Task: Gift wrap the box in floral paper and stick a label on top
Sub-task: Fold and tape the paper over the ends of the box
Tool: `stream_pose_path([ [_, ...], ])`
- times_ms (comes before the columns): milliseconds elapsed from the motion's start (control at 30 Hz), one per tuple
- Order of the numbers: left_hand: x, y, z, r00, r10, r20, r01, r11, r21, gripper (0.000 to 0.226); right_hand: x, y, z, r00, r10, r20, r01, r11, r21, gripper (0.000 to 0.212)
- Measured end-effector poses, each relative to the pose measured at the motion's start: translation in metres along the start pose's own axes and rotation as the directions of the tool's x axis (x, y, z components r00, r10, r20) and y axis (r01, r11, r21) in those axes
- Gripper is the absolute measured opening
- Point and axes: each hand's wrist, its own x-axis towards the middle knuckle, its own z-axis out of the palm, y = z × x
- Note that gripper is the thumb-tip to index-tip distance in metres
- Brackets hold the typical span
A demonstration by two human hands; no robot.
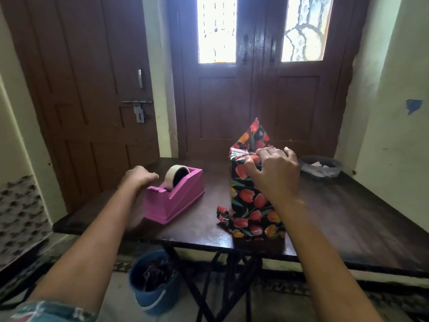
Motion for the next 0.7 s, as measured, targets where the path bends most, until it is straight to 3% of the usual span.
stream_pose_path([
  [100, -0.005, 0.000, 0.004, 0.983, -0.057, 0.175, 0.084, 0.985, -0.153, 0.026, -0.001, -0.002, 0.001, 1.000, 0.008, -0.014, -0.008, 1.000, 0.020, 0.056],
  [167, -0.006, 0.004, 0.007, 0.973, -0.084, 0.217, 0.126, 0.975, -0.183, 0.019, -0.001, -0.002, 0.001, 1.000, 0.009, -0.001, -0.009, 1.000, 0.023, 0.058],
  [333, -0.005, 0.013, 0.003, 0.926, -0.142, 0.350, 0.224, 0.952, -0.207, 0.029, -0.002, 0.000, 0.001, 1.000, 0.011, 0.002, -0.011, 1.000, 0.025, 0.061],
  [400, -0.006, 0.014, 0.001, 0.916, -0.141, 0.377, 0.226, 0.955, -0.193, 0.031, -0.002, 0.000, 0.001, 1.000, 0.008, -0.004, -0.008, 1.000, 0.030, 0.061],
  [700, -0.005, 0.002, -0.006, 0.928, -0.076, 0.364, 0.247, 0.858, -0.450, 0.019, -0.004, 0.001, 0.004, 0.999, -0.008, -0.052, 0.010, 1.000, 0.029, 0.051],
])
